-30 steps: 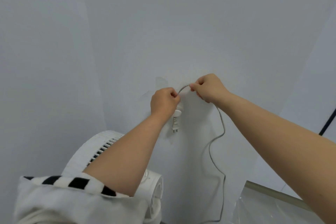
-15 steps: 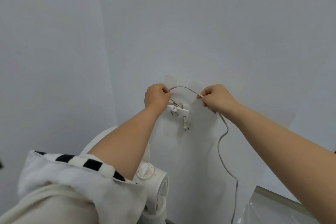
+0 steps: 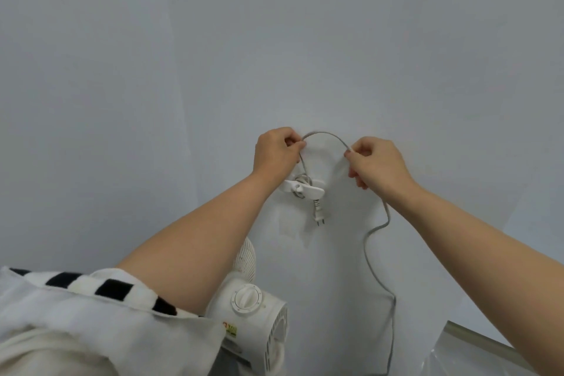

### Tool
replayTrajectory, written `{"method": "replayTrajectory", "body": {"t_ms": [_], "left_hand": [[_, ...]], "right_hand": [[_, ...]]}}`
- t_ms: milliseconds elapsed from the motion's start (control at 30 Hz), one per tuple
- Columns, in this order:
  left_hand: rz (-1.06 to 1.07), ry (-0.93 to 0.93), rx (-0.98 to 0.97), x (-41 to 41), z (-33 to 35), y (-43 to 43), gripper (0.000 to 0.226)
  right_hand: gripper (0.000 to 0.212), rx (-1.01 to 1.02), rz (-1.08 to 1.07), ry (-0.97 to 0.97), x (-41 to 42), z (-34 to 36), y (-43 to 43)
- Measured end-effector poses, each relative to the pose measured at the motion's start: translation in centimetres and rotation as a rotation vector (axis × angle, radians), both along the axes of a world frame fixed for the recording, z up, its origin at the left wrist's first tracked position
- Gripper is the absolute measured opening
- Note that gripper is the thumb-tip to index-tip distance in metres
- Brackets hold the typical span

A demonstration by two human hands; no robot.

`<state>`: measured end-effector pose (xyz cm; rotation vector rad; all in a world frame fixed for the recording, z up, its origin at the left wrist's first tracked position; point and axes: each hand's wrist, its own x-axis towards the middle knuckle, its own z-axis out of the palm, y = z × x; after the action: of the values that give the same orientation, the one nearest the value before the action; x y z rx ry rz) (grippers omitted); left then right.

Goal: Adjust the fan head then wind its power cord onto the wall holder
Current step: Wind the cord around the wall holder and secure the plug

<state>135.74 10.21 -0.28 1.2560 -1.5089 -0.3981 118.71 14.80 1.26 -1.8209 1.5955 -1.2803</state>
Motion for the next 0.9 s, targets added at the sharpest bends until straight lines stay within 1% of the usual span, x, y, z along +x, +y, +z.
{"method": "replayTrajectory", "body": {"t_ms": [67, 200, 333, 400, 500, 600, 667, 733, 767, 800, 833, 867, 900], "left_hand": [[-0.065, -0.021, -0.014, -0.6, 0.8, 0.2, 0.01], [-0.106, -0.115, -0.08, -1.3, 2.1, 0.4, 0.005], [-0.006, -0.238, -0.116, 0.3, 2.1, 0.1, 0.004], [0.026, -0.228, -0.071, 1.6, 2.0, -0.1, 0.006], [-0.024, -0.169, 0.061, 2.6, 1.8, 0.3, 0.015], [-0.092, -0.022, 0.203, 2.4, 2.0, 0.8, 0.025], [-0.131, 0.136, 0.323, 2.8, 2.4, 0.9, 0.023], [-0.191, 0.373, 0.48, 3.6, 2.7, 0.9, 0.018], [-0.227, 0.484, 0.55, 4.1, 2.7, 0.8, 0.021], [-0.246, 0.547, 0.598, 4.7, 2.6, 0.6, 0.028], [-0.245, 0.554, 0.628, 5.1, 2.4, 0.4, 0.032], [-0.236, 0.53, 0.647, 5.3, 2.2, 0.3, 0.03], [-0.23, 0.5, 0.656, 5.4, 2.0, 0.2, 0.024]], "right_hand": [[0.017, 0.011, 0.07, -0.02, 0.4, 0.8, 0.1], [0.023, -0.074, 0.035, -0.012, 0.4, 2.4, -0.3], [0.029, -0.026, 0.02, -0.012, -0.4, 2.4, -0.5], [0.031, -0.009, 0.003, -0.021, -0.9, 2.2, -0.4], [0.028, -0.004, -0.007, 0.005, -1.0, 1.9, -0.1], [0.026, 0.0, 0.007, 0.009, -0.3, 1.6, 0.2], [0.027, 0.019, 0.024, 0.012, 0.2, 1.2, 0.3], [0.027, 0.049, 0.044, 0.029, 0.7, 0.7, 0.4], [0.026, 0.067, 0.054, 0.05, 1.0, 0.4, 0.4], [0.025, 0.081, 0.061, 0.074, 1.2, 0.1, 0.4], [0.025, 0.09, 0.065, 0.095, 1.4, -0.2, 0.5], [0.025, 0.097, 0.069, 0.106, 1.6, -0.5, 0.5], [0.025, 0.103, 0.073, 0.109, 1.7, -0.8, 0.5]]}}
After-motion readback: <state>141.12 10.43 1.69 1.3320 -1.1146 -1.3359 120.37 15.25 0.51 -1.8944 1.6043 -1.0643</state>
